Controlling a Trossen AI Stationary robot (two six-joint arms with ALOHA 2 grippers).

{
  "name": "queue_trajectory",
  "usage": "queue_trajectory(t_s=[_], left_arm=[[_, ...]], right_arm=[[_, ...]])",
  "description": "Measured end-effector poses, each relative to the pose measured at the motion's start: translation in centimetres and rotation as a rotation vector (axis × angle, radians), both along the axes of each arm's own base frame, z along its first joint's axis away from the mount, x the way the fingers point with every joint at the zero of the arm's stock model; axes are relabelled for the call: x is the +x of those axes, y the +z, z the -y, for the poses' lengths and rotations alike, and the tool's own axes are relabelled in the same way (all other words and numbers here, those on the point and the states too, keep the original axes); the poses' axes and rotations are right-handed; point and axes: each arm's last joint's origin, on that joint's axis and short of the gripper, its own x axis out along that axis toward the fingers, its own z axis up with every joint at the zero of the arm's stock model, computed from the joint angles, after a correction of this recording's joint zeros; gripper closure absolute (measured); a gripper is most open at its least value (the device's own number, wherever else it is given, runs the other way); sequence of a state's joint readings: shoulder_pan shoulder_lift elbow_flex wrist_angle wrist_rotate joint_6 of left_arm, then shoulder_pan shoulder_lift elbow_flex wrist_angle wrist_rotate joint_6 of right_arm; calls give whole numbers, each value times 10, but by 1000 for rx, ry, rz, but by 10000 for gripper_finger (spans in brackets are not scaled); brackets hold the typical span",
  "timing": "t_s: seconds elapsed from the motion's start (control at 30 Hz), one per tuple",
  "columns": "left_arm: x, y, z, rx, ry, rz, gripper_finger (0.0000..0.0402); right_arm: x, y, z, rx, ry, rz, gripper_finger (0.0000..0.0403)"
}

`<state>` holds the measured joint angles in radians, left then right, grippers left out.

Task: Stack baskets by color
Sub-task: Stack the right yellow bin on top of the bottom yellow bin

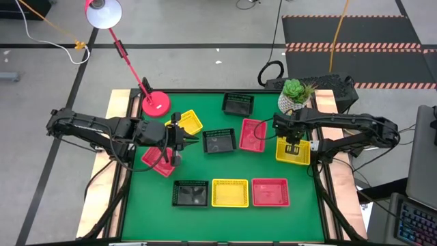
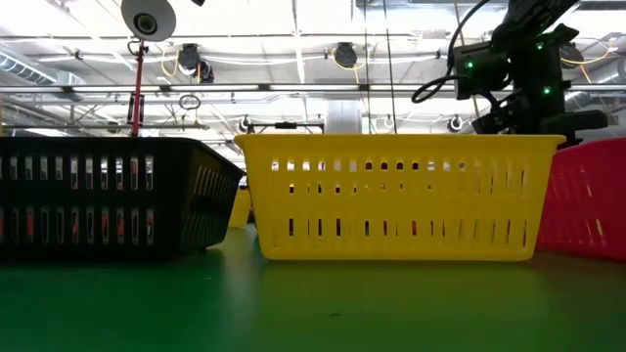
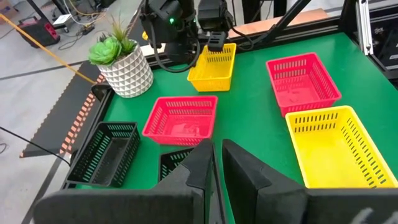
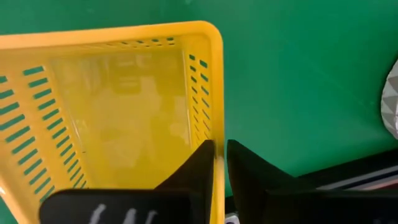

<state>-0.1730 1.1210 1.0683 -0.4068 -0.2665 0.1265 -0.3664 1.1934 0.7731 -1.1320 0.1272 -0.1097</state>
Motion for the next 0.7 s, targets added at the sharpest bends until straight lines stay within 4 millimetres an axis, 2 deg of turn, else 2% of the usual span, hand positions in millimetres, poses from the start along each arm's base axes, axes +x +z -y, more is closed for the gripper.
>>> queue_trajectory(t_s=[0.23, 0.47, 0.7], left_arm=[[0, 0, 0, 0, 0, 0, 360], [0, 0, 0, -7, 3, 1, 360], [0, 0, 0, -9, 4, 1, 360]], right_arm=[[1, 0, 0, -2, 2, 7, 362], [1, -1, 0, -4, 4, 14, 395], [1, -1, 0, -3, 5, 14, 398]])
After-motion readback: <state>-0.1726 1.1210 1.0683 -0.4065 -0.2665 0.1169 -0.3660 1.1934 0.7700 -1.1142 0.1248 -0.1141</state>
